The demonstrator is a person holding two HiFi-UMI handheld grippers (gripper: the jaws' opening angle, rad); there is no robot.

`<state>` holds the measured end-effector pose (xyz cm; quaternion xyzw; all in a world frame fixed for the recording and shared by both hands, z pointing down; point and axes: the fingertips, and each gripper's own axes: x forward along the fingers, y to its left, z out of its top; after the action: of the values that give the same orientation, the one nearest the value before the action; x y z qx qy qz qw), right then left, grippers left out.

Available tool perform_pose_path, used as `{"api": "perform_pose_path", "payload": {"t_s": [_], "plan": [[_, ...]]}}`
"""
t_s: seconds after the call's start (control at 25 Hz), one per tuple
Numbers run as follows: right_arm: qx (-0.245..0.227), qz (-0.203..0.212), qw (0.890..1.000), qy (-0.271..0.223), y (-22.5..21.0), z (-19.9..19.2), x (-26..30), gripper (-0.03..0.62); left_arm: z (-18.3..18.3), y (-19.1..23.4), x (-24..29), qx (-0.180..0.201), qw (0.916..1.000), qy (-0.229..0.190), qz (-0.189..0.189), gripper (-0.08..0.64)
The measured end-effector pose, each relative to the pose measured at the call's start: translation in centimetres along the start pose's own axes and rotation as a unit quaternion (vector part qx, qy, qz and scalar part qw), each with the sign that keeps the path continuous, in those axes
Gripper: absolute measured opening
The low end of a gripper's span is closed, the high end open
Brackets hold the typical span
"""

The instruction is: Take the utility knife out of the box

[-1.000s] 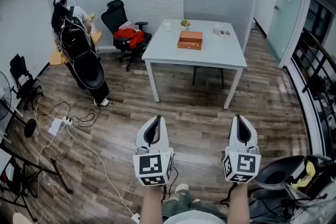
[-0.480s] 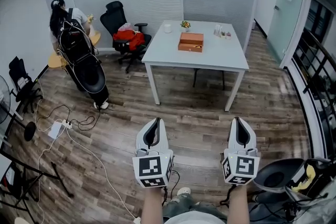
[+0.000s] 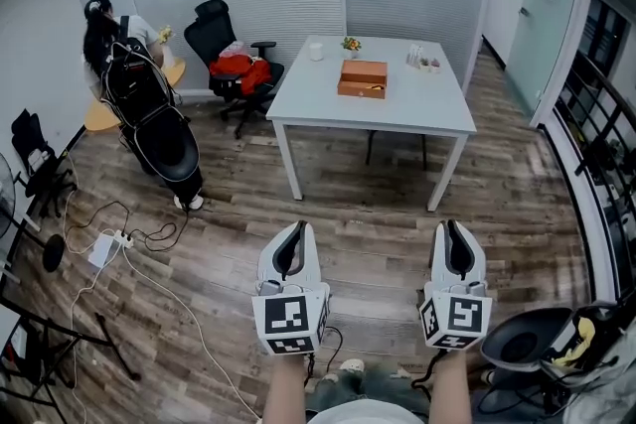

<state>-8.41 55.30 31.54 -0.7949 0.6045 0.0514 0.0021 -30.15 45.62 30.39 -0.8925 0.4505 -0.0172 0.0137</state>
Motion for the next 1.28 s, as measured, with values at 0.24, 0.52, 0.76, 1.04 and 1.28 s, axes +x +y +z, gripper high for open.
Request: {"api": "perform_pose_path", "payload": {"t_s": [0.24,0.52,0.76,1.04,1.28], "plan": [[0.002,0.011,1.000,0.012,1.1,-0.8,1.2,0.162,-0.7,0.5,1.5,-0.001,0.9999,0.009,-0.010,0.000],[0.006,0.020,1.000,0.020,0.5,-2.2,3.3,0.301,-2.3,0.4,3.9,-0.007,0.9996,0.024,-0.016,0.000],[0.007,0.032,0.999,0.018,-0.9,-2.8,7.7,0.350,-2.9,1.1,7.9,-0.012,0.9994,0.032,0.001,0.000],[0.011,0.054,0.998,0.015,-2.5,-3.7,15.6,0.355,-3.0,2.5,14.7,-0.015,0.9989,0.032,0.030,0.000],[0.015,0.063,0.998,0.011,-4.9,-3.6,22.7,0.350,-2.2,3.3,20.9,-0.024,0.9980,0.030,0.051,0.000]]}}
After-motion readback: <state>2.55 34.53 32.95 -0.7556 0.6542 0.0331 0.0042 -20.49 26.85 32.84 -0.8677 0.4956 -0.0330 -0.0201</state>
